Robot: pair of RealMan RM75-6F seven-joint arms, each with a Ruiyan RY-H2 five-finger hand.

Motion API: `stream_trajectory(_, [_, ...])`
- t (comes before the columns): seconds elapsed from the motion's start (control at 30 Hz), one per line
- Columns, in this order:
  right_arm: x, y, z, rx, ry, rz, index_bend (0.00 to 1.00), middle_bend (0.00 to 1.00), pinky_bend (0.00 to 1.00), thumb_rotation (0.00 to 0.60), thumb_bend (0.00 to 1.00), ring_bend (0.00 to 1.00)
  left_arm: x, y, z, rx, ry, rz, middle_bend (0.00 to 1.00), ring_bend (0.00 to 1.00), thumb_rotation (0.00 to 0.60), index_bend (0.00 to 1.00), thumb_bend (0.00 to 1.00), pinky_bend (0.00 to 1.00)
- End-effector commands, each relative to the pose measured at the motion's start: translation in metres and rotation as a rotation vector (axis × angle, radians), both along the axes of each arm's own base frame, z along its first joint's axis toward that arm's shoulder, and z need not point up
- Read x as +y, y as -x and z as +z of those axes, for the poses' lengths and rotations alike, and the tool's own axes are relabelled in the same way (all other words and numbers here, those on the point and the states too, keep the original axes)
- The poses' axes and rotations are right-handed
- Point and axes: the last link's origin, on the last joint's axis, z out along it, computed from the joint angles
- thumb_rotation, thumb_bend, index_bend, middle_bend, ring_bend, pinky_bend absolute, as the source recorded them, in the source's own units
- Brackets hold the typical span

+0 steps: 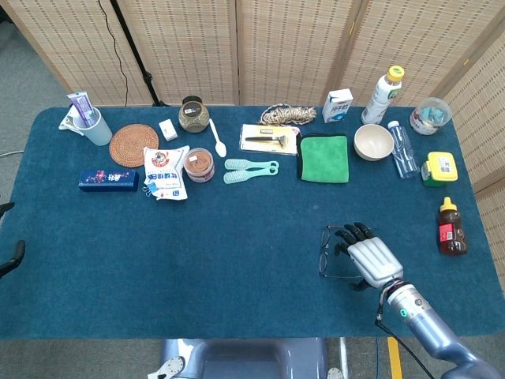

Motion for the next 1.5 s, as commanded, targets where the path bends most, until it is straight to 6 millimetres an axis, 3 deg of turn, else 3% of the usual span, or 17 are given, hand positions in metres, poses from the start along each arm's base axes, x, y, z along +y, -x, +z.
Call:
stream_trajectory(0.03, [-0.003,-0.004,-0.010,0.030,-0.041,-0.003,0.33,0.12,0.01,0.600,0.04,0.04,0.000,0.001,0.000,-0.002,0.001,0.002,0.11,0.09,0.592,0.20,0.38,0.05])
stream_trajectory(0.43, [-0.006,-0.010,-0.031,0.132,-0.133,-0.010,0.32,0.11,0.00,0.600,0.04,0.02,0.002,0.005,-0.001,-0.007,0.005,0.010,0.11,0.09,0.591,0.20,0.38,0.05])
stream_trajectory(0.67, [-0.005,-0.015,-0.046,0.164,-0.160,0.004,0.28,0.00,0.00,0.600,0.04,0.00,0.000,0.010,0.002,-0.005,-0.001,0.021,0.11,0.09,0.591,0.20,0.38,0.05])
stream_trajectory(0.93, [-0.006,-0.021,-0.059,0.181,-0.169,0.017,0.25,0.00,0.00,0.600,0.04,0.00,-0.001,0.016,0.004,-0.008,-0.004,0.031,0.11,0.09,0.591,0.20,0.38,0.05])
stream_trajectory(1.23, [-0.011,-0.027,-0.058,0.191,-0.148,0.016,0.24,0.00,0.00,0.600,0.04,0.00,-0.002,0.020,0.004,-0.015,-0.005,0.039,0.11,0.09,0.592,0.20,0.38,0.05])
stream_trajectory(1.5, [-0.013,-0.018,-0.051,0.204,-0.127,-0.025,0.24,0.00,0.00,0.600,0.04,0.00,-0.002,0.019,0.004,-0.016,-0.006,0.033,0.11,0.09,0.592,0.20,0.38,0.05])
